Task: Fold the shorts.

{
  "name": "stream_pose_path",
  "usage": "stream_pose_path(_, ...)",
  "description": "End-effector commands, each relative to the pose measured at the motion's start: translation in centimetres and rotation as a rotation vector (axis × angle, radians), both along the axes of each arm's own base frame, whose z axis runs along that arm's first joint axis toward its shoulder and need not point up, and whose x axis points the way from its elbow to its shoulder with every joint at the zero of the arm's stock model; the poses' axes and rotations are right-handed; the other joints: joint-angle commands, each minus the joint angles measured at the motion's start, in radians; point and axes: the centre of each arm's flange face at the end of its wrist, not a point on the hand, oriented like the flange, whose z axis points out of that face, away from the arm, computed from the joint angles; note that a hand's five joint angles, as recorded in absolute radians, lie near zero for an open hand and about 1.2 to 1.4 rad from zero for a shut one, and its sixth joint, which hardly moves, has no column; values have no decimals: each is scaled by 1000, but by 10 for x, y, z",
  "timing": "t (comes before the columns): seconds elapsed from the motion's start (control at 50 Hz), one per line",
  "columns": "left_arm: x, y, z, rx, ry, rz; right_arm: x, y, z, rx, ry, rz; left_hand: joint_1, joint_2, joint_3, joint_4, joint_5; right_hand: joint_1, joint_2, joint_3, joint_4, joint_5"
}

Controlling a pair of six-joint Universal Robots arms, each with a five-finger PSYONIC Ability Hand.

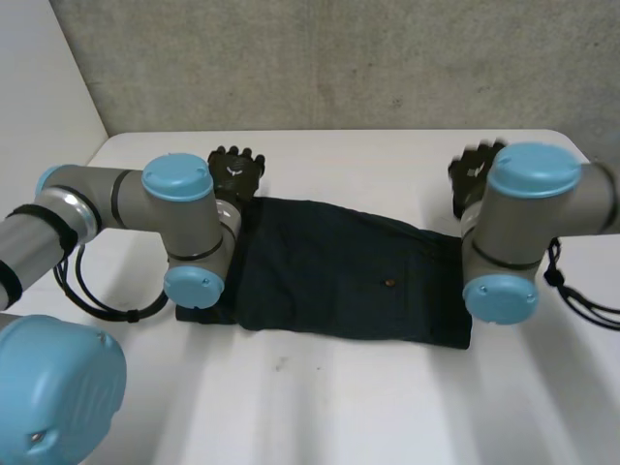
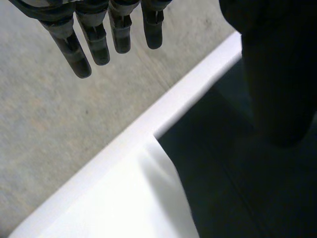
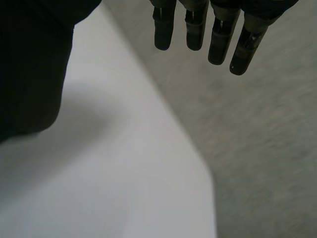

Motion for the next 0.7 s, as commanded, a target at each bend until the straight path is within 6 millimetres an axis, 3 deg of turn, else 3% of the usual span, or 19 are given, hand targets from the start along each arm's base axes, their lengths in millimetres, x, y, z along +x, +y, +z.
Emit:
stream_pose_path(0.02, 14, 28, 43, -15, 14, 1, -8, 45, 58, -39, -246, 152, -35, -36, -44, -34, -50, -37, -51, -42, -65, -69)
stream_pose_path(0.1, 41, 58, 63, 20, -3, 18, -26, 82, 37, 181, -269, 177, -35, -36, -44, -34, -50, -36, -49, -41, -64, -68)
stream_pose_path(0.16, 63, 83, 65, 62, -5, 37, -42, 101, 22, 308, -321, 168, -35, -36, -44, -34, -50, 90, 76, 85, 62, 58)
stream_pose_path(0.26, 84, 110, 58, 148, 53, 63, -57, 124, -8, 461, -396, 179, -35, -36, -44, -34, -50, 237, 223, 231, 208, 205)
stream_pose_path(0.42, 101, 134, 39, 290, 162, 67, -64, 128, -32, 454, -421, 177, -34, -35, -43, -34, -49, 355, 341, 349, 326, 323)
stream_pose_path(0.66, 104, 134, 33, 307, 162, 80, -65, 119, -62, 456, -407, 165, -34, -35, -43, -34, -49, 502, 488, 496, 473, 470)
stream_pose_path(0.7, 104, 134, 33, 310, 160, 80, -65, 118, -64, 456, -405, 169, -35, -36, -44, -34, -50, 636, 622, 630, 607, 604)
